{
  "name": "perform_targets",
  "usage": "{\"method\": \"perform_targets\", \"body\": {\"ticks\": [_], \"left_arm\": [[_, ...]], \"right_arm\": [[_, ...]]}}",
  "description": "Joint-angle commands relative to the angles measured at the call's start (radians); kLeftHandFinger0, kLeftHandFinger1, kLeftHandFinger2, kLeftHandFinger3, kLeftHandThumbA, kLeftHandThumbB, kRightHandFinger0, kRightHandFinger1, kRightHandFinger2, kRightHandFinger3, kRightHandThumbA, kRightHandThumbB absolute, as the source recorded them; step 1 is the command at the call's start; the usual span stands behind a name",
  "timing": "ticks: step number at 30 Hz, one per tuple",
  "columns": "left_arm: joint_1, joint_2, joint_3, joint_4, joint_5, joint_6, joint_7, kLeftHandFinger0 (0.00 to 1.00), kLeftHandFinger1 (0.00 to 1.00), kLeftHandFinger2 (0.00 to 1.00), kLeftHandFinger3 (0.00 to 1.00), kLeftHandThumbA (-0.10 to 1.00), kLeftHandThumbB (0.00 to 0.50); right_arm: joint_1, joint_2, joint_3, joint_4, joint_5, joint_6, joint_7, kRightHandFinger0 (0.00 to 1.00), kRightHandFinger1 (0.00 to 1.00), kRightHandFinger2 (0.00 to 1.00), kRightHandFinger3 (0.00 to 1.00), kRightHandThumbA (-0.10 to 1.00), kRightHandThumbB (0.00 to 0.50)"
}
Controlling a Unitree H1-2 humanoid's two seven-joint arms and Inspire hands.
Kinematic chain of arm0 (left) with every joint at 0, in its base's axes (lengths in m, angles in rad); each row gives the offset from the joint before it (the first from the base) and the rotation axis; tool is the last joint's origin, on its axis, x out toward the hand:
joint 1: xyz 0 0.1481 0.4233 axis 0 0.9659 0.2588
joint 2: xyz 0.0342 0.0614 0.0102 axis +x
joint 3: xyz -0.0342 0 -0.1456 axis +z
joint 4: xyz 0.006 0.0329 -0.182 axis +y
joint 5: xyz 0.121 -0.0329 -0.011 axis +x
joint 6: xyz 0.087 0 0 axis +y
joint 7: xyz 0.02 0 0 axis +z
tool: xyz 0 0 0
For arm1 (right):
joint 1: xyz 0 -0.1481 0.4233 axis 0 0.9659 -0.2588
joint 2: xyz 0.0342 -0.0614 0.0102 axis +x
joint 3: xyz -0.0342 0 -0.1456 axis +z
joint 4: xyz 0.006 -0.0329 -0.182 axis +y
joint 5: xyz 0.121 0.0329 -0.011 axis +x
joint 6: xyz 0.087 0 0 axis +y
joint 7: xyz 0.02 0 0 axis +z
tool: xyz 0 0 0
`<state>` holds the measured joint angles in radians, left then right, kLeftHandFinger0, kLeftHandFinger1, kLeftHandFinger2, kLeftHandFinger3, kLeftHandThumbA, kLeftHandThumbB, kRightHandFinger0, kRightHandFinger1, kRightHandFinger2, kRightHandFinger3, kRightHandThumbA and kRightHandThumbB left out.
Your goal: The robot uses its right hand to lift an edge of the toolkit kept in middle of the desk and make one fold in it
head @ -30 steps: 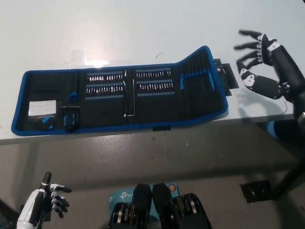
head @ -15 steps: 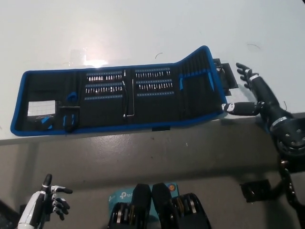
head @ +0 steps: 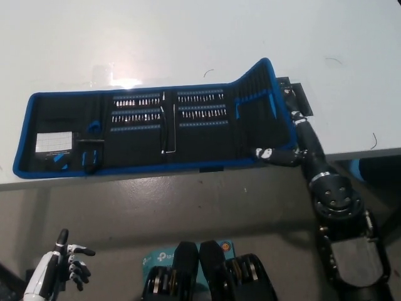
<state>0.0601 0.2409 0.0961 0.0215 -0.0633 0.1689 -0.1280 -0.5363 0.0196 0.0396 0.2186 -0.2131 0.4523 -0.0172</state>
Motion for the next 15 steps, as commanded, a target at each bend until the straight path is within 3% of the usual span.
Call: {"method": "perform_targets", "body": {"ticks": [1, 4, 7, 8, 9, 10, 11, 12, 13, 15], "left_arm": [[-0.005, 0.014, -0.001, -0.020, 0.005, -0.020, -0.005, 0.27, 0.29, 0.28, 0.41, 1.00, 0.500], [-0.012, 0.016, -0.003, -0.032, 0.001, -0.014, -0.011, 0.21, 0.25, 0.25, 0.41, 1.00, 0.500], [-0.019, 0.018, 0.001, -0.020, -0.008, -0.027, -0.016, 0.18, 0.25, 0.23, 0.40, 1.00, 0.500], [-0.019, 0.019, 0.000, -0.019, -0.008, -0.028, -0.018, 0.18, 0.26, 0.24, 0.40, 1.00, 0.500], [-0.019, 0.019, 0.001, -0.019, -0.008, -0.023, -0.017, 0.19, 0.26, 0.25, 0.40, 1.00, 0.500], [-0.019, 0.019, 0.001, -0.019, -0.008, -0.023, -0.017, 0.19, 0.26, 0.25, 0.40, 1.00, 0.500], [-0.016, 0.017, 0.001, -0.031, -0.004, -0.011, -0.011, 0.21, 0.28, 0.28, 0.41, 1.00, 0.500], [-0.017, 0.020, 0.003, -0.031, -0.006, -0.010, -0.013, 0.21, 0.28, 0.28, 0.41, 1.00, 0.500], [-0.012, 0.016, 0.003, -0.032, -0.007, -0.011, -0.011, 0.22, 0.28, 0.28, 0.41, 1.00, 0.500], [-0.007, 0.014, 0.003, -0.033, -0.008, -0.007, -0.011, 0.24, 0.29, 0.28, 0.42, 1.00, 0.500]], "right_arm": [[-0.023, 0.062, 0.015, -0.020, -0.007, -0.011, -0.051, 1.00, 1.00, 1.00, 1.00, 0.90, 0.355], [-0.021, 0.071, 0.020, -0.003, -0.012, -0.032, -0.057, 1.00, 1.00, 1.00, 1.00, 0.88, 0.297], [-0.007, 0.097, -0.018, -0.005, 0.039, -0.052, -0.060, 1.00, 1.00, 1.00, 1.00, 0.73, 0.216], [0.000, 0.112, -0.041, 0.008, 0.044, -0.094, -0.097, 1.00, 1.00, 1.00, 1.00, 0.59, 0.168], [0.004, 0.137, -0.084, 0.021, 0.077, -0.141, -0.128, 0.92, 0.90, 0.99, 1.00, 0.40, 0.101], [0.004, 0.139, -0.088, 0.023, 0.075, -0.143, -0.127, 0.87, 0.85, 0.95, 1.00, 0.36, 0.105], [0.003, 0.154, -0.121, 0.056, 0.081, -0.254, -0.185, 0.08, 0.13, 0.27, 1.00, -0.06, 0.004], [-0.002, 0.149, -0.119, 0.079, 0.037, -0.339, -0.247, 0.02, 0.03, 0.11, 0.78, -0.09, 0.001], [-0.003, 0.142, -0.114, 0.088, 0.017, -0.369, -0.263, 0.00, 0.00, 0.00, 0.51, -0.10, 0.000], [-0.009, 0.135, -0.105, 0.083, -0.023, -0.388, -0.305, 0.00, 0.00, 0.01, 0.33, -0.10, 0.000]]}}
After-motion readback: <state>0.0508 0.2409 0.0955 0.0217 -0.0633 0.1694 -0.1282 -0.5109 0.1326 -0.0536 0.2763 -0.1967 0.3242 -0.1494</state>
